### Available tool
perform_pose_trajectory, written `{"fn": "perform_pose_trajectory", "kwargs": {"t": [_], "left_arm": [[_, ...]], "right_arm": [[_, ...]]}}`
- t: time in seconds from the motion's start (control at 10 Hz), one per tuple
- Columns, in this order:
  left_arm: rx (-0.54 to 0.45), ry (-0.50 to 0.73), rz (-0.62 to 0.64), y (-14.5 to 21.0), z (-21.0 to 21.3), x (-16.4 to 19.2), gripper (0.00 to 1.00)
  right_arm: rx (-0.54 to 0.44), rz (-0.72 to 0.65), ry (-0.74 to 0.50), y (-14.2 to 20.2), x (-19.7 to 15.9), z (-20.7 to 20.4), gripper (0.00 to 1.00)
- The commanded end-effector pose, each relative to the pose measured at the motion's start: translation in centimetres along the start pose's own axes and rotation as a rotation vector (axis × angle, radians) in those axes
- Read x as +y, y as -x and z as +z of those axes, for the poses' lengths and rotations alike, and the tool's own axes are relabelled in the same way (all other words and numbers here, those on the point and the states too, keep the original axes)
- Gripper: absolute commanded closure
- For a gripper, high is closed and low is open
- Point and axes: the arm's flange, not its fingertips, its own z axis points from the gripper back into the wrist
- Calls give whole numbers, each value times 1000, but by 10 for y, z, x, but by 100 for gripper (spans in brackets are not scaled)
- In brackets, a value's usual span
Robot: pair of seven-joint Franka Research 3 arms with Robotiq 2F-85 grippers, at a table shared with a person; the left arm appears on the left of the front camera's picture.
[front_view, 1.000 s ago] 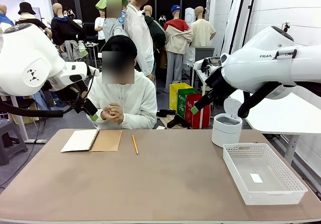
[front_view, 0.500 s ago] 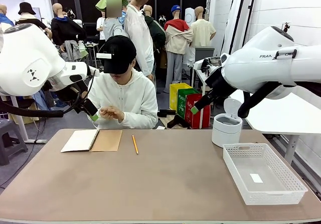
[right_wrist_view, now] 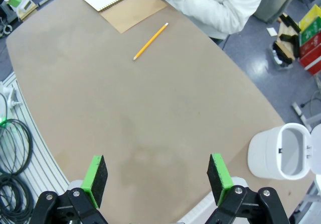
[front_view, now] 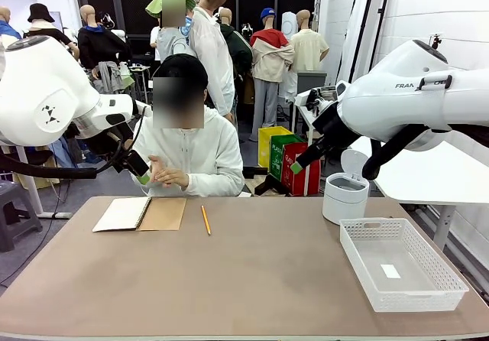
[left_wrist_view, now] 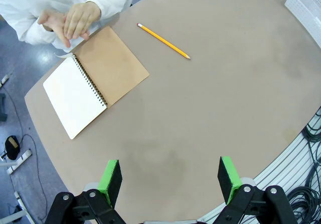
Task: Sort the paper based on its condition.
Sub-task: If a person hands you a paper, place it in the Organizing basket , and if it's crumpled, put it in the Trash can.
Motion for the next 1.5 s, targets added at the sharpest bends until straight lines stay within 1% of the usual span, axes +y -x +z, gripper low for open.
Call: {"fn": "perform_pose_trajectory", "kwargs": {"t": [0.0,1.4], "left_arm": [[-5,0,1,0,2,0,0],[-5,0,1,0,2,0,0]], "right_arm": [[3,-2,-6,0,0,0,0],[3,-2,-6,0,0,0,0]]}}
